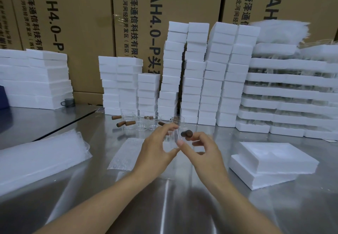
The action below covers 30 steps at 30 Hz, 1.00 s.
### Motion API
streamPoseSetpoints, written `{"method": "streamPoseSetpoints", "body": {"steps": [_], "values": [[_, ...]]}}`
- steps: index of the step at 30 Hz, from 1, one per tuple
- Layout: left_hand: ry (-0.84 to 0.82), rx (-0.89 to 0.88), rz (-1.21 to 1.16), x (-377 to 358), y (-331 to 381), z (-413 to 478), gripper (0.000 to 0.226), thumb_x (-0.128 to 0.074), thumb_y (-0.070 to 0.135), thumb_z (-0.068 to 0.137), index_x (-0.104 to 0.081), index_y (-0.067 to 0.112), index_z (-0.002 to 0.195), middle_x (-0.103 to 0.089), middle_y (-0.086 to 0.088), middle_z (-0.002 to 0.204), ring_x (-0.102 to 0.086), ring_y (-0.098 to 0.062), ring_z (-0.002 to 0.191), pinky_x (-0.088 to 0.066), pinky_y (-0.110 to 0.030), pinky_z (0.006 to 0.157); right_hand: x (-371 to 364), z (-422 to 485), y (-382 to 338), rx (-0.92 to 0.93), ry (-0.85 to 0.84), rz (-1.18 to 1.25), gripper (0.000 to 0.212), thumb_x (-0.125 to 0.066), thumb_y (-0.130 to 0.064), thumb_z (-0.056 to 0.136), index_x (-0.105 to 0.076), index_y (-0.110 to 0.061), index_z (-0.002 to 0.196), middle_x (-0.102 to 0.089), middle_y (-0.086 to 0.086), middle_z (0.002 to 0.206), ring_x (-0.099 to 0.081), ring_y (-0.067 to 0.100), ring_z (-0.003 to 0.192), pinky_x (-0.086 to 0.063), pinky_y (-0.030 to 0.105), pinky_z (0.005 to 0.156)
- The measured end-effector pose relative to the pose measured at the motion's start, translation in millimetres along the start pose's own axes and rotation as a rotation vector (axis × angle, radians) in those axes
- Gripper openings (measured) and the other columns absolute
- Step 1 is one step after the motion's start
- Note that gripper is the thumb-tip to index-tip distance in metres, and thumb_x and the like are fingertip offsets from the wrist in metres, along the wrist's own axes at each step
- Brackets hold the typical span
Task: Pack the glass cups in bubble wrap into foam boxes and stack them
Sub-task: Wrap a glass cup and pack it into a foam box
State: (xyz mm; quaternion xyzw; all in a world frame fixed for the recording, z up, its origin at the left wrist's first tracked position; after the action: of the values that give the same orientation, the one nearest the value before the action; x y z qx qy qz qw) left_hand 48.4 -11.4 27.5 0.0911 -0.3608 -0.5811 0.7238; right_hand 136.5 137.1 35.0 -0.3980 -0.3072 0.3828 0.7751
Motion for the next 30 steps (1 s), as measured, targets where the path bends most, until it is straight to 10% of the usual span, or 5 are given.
{"method": "streamPoseSetpoints", "body": {"steps": [11, 17, 20, 30], "values": [[-0.044, -0.481, 0.517, 17.2, 0.3, 7.8, 0.077, -0.085, -0.013, 0.071, -0.070, 0.029, 0.133, -0.062, 0.004, 0.149, -0.064, -0.022, 0.129, -0.058, -0.040, 0.094, -1.5, 4.7, 15.6, -0.265, -0.274, -0.083, 0.033, -0.068, -0.042, 0.098, -0.080, -0.015, 0.083, -0.075, -0.003, 0.074, -0.061, 0.004, 0.063, -0.045, 0.015, 0.060], [-0.016, 0.032, 0.226, 13.6, -12.1, 4.5, 0.048, -0.079, 0.041, 0.093, -0.048, 0.044, 0.130, -0.050, 0.023, 0.133, -0.053, -0.002, 0.121, -0.052, -0.028, 0.092, 8.8, 10.2, 28.7, -0.480, -0.089, 0.153, 0.028, -0.068, -0.038, 0.099, -0.080, -0.013, 0.093, -0.078, -0.006, 0.079, -0.059, 0.006, 0.065, -0.045, 0.024, 0.065], [-0.303, 0.220, 0.453, -0.4, -29.1, -3.9, 0.035, -0.070, 0.064, 0.091, -0.055, 0.039, 0.110, -0.050, 0.016, 0.121, -0.045, -0.009, 0.122, -0.048, -0.037, 0.094, 14.1, 12.1, 33.8, -0.501, -0.042, 0.171, 0.024, -0.067, -0.035, 0.101, -0.077, -0.014, 0.096, -0.081, -0.002, 0.089, -0.061, 0.011, 0.073, -0.045, 0.027, 0.068], [-0.146, 0.294, 0.362, 9.9, -35.5, 3.1, 0.016, -0.065, 0.044, 0.101, -0.070, 0.035, 0.089, -0.066, 0.016, 0.097, -0.061, -0.008, 0.090, -0.051, -0.034, 0.074, 10.0, 13.3, 36.9, -0.505, -0.189, 0.153, 0.022, -0.066, -0.032, 0.102, -0.077, -0.013, 0.102, -0.081, 0.001, 0.093, -0.061, 0.009, 0.066, -0.043, 0.024, 0.062]]}}
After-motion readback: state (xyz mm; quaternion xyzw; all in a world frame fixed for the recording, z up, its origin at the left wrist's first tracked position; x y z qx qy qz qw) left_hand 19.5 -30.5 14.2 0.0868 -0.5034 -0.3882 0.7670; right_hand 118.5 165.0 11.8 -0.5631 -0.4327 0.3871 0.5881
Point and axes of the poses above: each hand's wrist, its own z-axis towards the middle knuckle, its own x-axis out of the back of the hand, y = z × x, the point moved 3 cm from there along z, towards the middle knuckle
